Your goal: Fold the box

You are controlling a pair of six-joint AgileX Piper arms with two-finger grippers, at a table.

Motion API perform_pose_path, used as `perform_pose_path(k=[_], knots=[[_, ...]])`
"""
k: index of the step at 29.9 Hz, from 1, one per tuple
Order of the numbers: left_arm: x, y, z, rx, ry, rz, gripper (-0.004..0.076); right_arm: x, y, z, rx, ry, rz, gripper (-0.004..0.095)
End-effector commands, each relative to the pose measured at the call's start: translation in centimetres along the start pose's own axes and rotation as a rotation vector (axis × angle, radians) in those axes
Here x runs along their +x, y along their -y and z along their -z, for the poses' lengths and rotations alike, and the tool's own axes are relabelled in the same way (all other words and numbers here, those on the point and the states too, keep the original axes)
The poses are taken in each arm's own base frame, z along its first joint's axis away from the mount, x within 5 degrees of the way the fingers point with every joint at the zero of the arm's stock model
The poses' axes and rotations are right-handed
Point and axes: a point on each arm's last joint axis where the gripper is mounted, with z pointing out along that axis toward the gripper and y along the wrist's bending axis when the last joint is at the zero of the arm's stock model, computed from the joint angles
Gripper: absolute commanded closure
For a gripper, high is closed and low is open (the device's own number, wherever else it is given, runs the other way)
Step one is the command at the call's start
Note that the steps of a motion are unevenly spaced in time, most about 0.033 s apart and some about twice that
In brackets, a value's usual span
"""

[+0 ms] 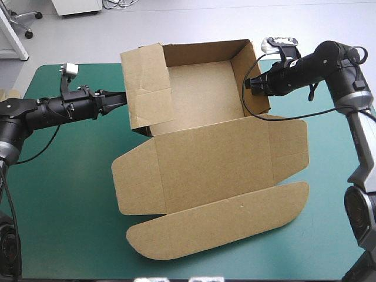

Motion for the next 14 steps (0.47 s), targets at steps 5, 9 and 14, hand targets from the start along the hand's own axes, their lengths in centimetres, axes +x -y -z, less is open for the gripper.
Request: perform_pose_path(k=[5, 9, 14], knots=[[-0.48, 3.54, 0.23, 0.149, 0.023, -0.053, 0.0731, -0.91, -1.58, 2.25, -0.048, 0.109, 0.0, 0.0939], [-0.76, 3.85, 0.29, 0.179, 0.052, -0.06, 0.0701, -0.9, -1.73, 2.15, -0.051, 0.107, 0.003, 0.094], [-1.24, 4.37, 0.4, 0.186, 0.062, -0.08, 0.0494, -0.8, -1.62, 2.13, -0.038, 0.096, 0.007, 0.0939]])
